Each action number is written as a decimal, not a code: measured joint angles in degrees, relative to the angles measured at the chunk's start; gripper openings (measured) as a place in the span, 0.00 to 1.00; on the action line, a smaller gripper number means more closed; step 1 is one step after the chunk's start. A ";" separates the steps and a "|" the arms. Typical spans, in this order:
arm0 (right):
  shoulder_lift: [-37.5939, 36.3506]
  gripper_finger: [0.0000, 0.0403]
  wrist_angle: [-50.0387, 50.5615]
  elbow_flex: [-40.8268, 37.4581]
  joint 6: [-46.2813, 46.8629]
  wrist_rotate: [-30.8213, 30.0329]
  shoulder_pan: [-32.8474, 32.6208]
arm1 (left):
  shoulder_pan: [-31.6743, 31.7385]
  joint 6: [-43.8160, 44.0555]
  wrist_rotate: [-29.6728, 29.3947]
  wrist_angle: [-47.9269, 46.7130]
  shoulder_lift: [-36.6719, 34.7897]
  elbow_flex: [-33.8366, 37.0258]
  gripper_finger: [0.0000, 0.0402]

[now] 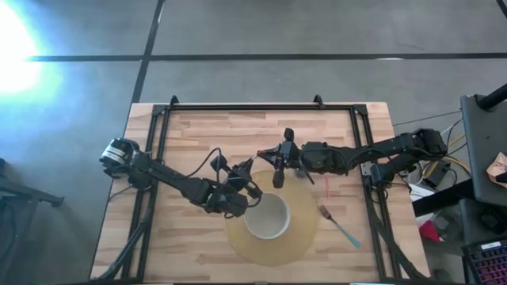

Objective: Pick & Place Utensil
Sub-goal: Put the orange spoon into the white bowl on the brown placemat, then put the red straw into the blue cup

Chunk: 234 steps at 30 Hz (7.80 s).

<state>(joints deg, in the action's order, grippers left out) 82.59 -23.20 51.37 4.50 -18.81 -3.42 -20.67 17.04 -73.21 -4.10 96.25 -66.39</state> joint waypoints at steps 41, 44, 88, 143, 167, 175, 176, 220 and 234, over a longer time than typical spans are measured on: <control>-22.91 0.02 23.53 0.46 -1.26 24.44 17.56 | 0.86 19.01 6.27 -33.16 -17.06 0.02 0.52; -22.11 0.02 24.23 2.00 0.89 30.14 21.26 | 1.23 26.83 6.67 -39.79 -18.74 0.04 0.52; 19.04 0.02 34.29 19.52 8.50 65.19 13.77 | 4.53 27.26 25.42 -25.42 -25.81 18.86 0.52; 29.63 0.17 31.78 19.56 6.84 63.52 13.66 | 4.99 25.41 25.39 -24.97 -25.90 18.86 0.52; 11.64 0.28 49.56 19.54 -0.53 62.31 13.55 | 5.21 25.12 25.82 -23.78 -25.90 18.29 0.52; 1.01 0.24 61.51 19.01 -1.42 42.66 8.15 | 7.29 24.64 25.85 -23.77 -25.90 18.30 0.52; -0.21 0.23 62.35 18.58 -0.64 41.17 7.58 | 7.93 24.41 25.85 -23.86 -25.90 18.32 0.52; -19.40 0.17 64.10 -7.28 78.26 9.91 -22.34 | 25.30 -5.78 53.09 -12.57 -26.23 18.32 0.52; -16.81 0.25 78.73 -7.81 88.48 8.52 -21.35 | 25.67 -9.55 53.06 -12.59 -26.23 18.34 0.52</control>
<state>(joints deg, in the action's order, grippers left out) 65.78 55.53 43.57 92.97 -10.29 -24.77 5.00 7.49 -20.14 -16.69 70.02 -48.05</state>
